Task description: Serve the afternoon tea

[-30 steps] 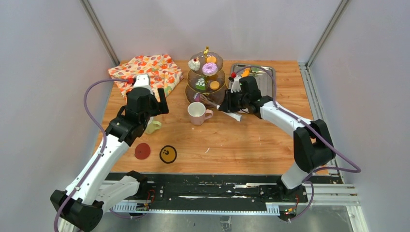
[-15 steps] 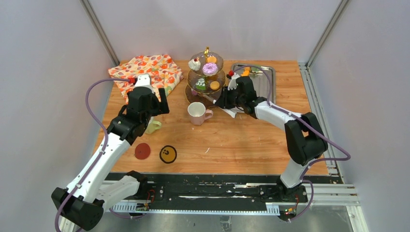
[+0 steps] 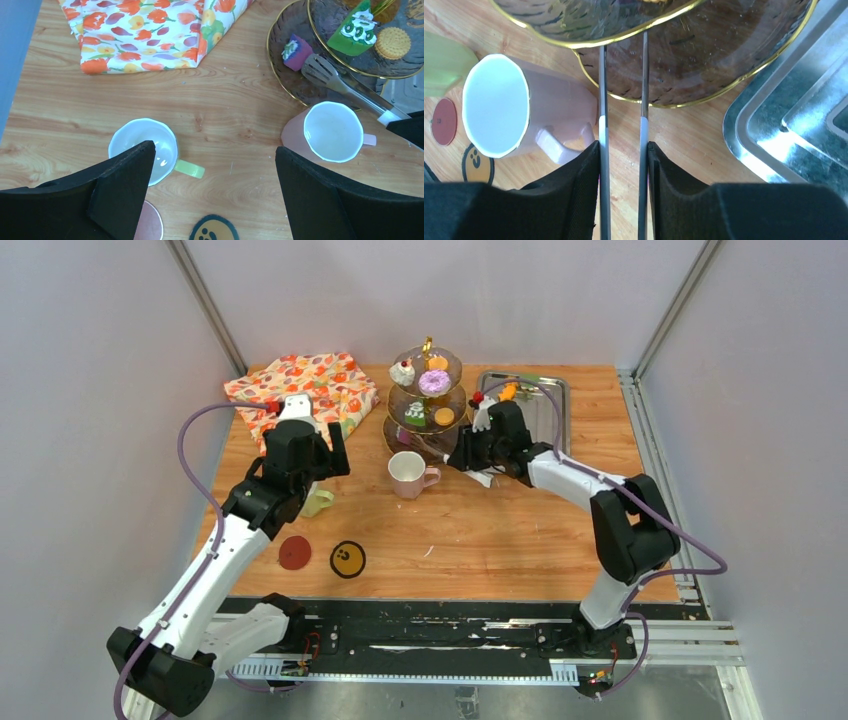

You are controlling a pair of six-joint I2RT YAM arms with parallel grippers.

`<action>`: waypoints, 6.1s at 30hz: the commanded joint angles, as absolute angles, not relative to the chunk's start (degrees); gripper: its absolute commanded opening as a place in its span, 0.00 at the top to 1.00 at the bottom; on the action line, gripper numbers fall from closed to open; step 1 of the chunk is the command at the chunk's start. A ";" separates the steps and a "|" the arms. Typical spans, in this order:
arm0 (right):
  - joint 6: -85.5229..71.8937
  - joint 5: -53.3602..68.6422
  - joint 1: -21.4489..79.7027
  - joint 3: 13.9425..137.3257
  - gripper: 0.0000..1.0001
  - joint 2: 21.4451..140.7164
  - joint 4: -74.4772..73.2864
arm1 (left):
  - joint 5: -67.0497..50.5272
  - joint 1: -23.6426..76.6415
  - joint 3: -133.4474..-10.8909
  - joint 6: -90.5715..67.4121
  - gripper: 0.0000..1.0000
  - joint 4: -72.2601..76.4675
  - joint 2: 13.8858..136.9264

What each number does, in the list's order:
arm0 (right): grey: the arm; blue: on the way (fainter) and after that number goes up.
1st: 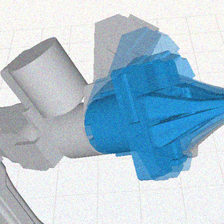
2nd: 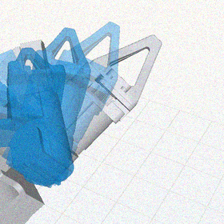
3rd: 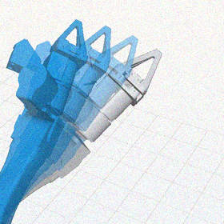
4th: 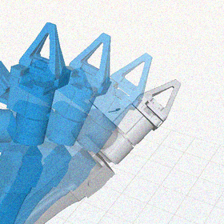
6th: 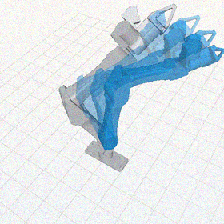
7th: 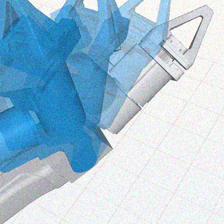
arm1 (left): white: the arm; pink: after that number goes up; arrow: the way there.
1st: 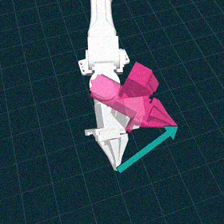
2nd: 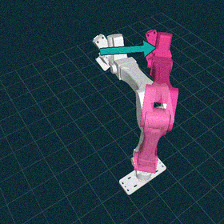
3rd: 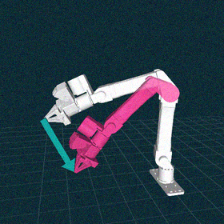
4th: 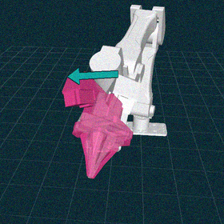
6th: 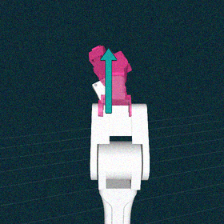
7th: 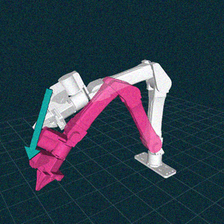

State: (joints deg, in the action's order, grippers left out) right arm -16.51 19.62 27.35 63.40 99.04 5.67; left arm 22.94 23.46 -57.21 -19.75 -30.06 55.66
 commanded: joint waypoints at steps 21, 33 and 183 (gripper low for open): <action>-12.55 12.60 23.04 51.98 0.67 77.08 -6.91 | 24.14 23.63 -57.02 -18.06 0.05 -29.99 53.44; -11.42 2.51 9.20 53.17 0.69 69.71 -13.98 | 23.75 23.56 -58.05 -17.93 0.05 -30.06 53.40; -17.94 19.11 12.43 59.34 0.99 76.32 -18.32 | 23.09 23.64 -58.33 -17.66 0.06 -30.49 49.17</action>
